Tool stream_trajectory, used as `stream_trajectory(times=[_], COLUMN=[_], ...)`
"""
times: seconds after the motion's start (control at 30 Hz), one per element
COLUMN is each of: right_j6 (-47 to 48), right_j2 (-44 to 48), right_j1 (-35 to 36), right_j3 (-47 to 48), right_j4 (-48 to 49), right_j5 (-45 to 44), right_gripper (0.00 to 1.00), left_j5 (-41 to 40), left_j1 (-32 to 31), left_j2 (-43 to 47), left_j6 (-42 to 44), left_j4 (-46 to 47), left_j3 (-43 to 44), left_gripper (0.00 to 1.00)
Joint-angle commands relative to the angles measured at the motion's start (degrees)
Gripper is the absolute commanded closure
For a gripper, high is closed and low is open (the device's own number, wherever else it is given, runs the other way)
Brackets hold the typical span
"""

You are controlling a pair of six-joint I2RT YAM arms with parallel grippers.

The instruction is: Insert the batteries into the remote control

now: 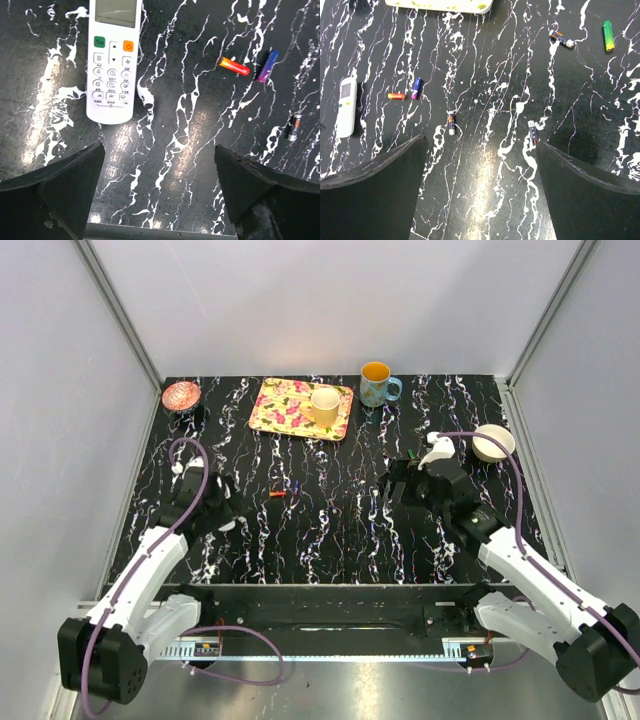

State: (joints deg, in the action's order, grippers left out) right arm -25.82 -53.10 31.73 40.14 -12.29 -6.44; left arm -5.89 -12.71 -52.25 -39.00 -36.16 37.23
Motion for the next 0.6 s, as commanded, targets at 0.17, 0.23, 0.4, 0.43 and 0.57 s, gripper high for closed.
stream_trajectory(times=[0.17,0.23,0.4,0.43,0.57], right_j6=[0.5,0.2,-0.5,-0.5,-0.6], right_j2=[-6.2,-7.2,-7.6,-7.3,-5.5], right_j1=[0.2,0.1,0.1,0.1,0.1], right_j3=[4.6,5.3,5.2,5.1,5.1], right_j4=[-1.2,-1.5,-1.3,-1.2,-1.6], right_j5=[9.9,12.1,14.4,14.6,15.2], right_gripper=[0.00,0.00,0.00,0.00,0.00], left_j5=[-6.2,-3.4,-1.9,-2.3,-1.2], left_j1=[1.5,5.6,8.5,8.5,8.6], left_j2=[-9.7,-11.6,-18.0,-19.4,-25.1], left_j6=[10.3,12.4,14.1,14.2,15.1], left_j4=[-6.7,-6.6,-5.5,-5.4,-3.3], left_j3=[12.9,13.8,15.3,15.6,16.3], left_gripper=[0.05,0.06,0.01,0.01,0.05])
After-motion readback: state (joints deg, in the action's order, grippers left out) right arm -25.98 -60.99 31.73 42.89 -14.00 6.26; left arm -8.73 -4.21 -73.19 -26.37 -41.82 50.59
